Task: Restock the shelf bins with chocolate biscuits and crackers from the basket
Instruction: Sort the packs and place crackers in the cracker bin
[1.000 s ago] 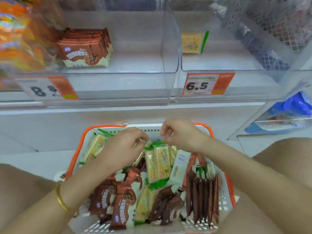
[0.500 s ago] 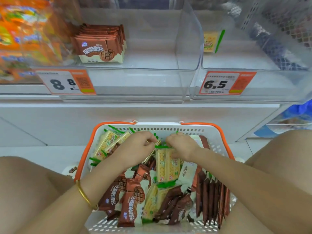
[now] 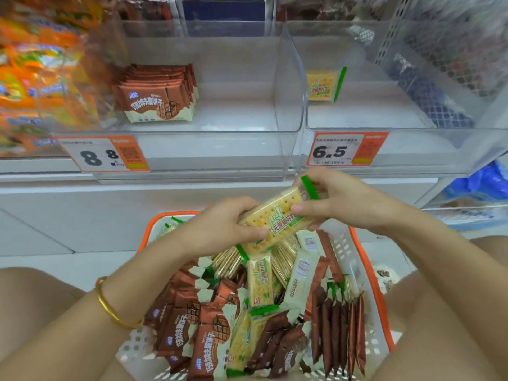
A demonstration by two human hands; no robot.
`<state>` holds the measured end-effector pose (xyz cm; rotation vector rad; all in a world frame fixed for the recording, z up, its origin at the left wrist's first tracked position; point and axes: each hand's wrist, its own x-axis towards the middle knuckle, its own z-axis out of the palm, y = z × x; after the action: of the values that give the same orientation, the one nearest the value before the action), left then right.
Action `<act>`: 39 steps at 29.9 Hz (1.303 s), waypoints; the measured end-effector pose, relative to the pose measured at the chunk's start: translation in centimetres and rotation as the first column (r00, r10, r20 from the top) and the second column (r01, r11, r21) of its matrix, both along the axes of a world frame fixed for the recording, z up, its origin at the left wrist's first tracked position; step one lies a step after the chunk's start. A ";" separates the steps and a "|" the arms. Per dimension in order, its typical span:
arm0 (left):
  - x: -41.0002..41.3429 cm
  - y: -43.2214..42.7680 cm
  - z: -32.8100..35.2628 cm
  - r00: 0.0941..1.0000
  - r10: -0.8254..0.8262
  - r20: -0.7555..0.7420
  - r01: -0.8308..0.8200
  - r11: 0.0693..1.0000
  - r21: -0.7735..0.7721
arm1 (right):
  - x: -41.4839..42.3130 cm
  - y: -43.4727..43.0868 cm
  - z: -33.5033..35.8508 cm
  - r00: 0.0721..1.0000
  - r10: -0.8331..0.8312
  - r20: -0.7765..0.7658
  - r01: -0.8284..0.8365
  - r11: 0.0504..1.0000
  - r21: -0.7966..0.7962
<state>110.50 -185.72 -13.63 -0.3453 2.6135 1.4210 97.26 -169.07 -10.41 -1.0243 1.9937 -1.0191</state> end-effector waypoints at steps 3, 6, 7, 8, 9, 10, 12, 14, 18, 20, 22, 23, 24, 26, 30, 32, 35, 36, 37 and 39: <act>-1.4 0.2 5.1 0.994 -0.076 -0.073 0.078 0.996 0.034 | 0.0 1.5 3.9 0.998 -0.038 0.047 0.043 0.993 -0.113; -3.4 0.7 10.2 0.971 -0.007 -0.238 0.003 1.000 -0.016 | -2.3 3.1 7.8 0.977 -0.131 0.171 0.173 0.948 -0.265; -4.3 0.7 11.4 0.949 0.037 -0.314 -0.062 0.996 -0.070 | -3.6 3.5 8.9 0.962 -0.182 0.206 0.240 0.921 -0.306; -5.3 0.6 12.6 0.920 0.062 -0.388 -0.123 0.983 -0.136 | -5.2 3.8 9.9 0.942 -0.241 0.235 0.312 0.887 -0.341; -6.4 0.5 13.4 0.895 0.059 -0.441 -0.172 0.960 -0.222 | -6.9 4.0 10.6 0.920 -0.295 0.258 0.375 0.853 -0.363; -7.5 0.4 13.8 0.887 0.040 -0.459 -0.209 0.923 -0.322 | -8.8 4.0 11.0 0.901 -0.340 0.270 0.423 0.828 -0.368; -9.9 -0.1 13.8 0.905 0.004 -0.425 -0.229 0.847 -0.480 | -12.5 3.0 11.0 0.872 -0.407 0.270 0.480 0.818 -0.317; -12.2 -0.5 13.1 0.929 -0.018 -0.369 -0.203 0.810 -0.550 | -16.1 0.9 9.8 0.855 -0.466 0.229 0.508 0.842 -0.183; -15.2 -0.8 11.5 0.964 -0.019 -0.265 -0.162 0.749 -0.642 | -20.4 -4.1 5.5 0.854 -0.503 0.134 0.504 0.863 0.024; -15.8 -0.9 11.0 0.967 -0.013 -0.255 -0.161 0.744 -0.648 | -21.6 -5.8 3.9 0.853 -0.507 0.119 0.512 0.859 -0.010; -16.0 -1.0 10.7 0.963 -0.010 -0.269 -0.168 0.758 -0.630 | -22.6 -6.8 2.8 0.851 -0.524 -0.032 0.523 0.852 -0.037; -16.1 -1.1 10.6 0.960 -0.013 -0.278 -0.171 0.761 -0.626 | -23.0 -7.0 2.4 0.842 -0.510 -0.175 0.514 0.857 -0.028; -16.1 -1.1 10.5 0.958 -0.015 -0.285 -0.173 0.762 -0.624 | -23.3 -7.2 2.1 0.814 -0.488 -0.316 0.511 0.859 -0.010; -16.1 -1.2 10.4 0.954 -0.019 -0.301 -0.177 0.772 -0.610 | -23.9 -7.5 1.7 0.730 -0.450 -0.514 0.535 0.845 0.021; -15.9 -1.1 10.3 0.937 -0.022 -0.350 -0.200 0.786 -0.585 | -24.0 -8.8 1.1 0.659 -0.462 -0.594 0.583 0.812 0.015; -15.9 -1.2 10.2 0.933 -0.018 -0.360 -0.206 0.792 -0.575 | -24.1 -9.6 0.9 0.650 -0.486 -0.584 0.601 0.799 0.003; -15.9 -1.3 10.1 0.937 -0.008 -0.350 -0.205 0.798 -0.567 | -24.7 -10.3 0.7 0.662 -0.532 -0.528 0.629 0.777 0.007; -15.9 -1.3 10.1 0.935 -0.006 -0.354 -0.209 0.798 -0.565 | -24.8 -10.5 0.7 0.666 -0.548 -0.506 0.639 0.769 0.008; -15.9 -1.3 10.1 0.934 -0.004 -0.358 -0.212 0.799 -0.563 | -25.1 -10.6 0.7 0.672 -0.570 -0.473 0.645 0.764 -0.004; -16.0 -1.4 10.0 0.933 0.002 -0.360 -0.218 0.797 -0.563 | -25.6 -10.9 0.8 0.700 -0.583 -0.412 0.646 0.763 0.018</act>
<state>94.53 -187.09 -3.63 -0.3456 3.3515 0.6705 71.70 -179.92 -9.60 -0.4664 2.8141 -1.0054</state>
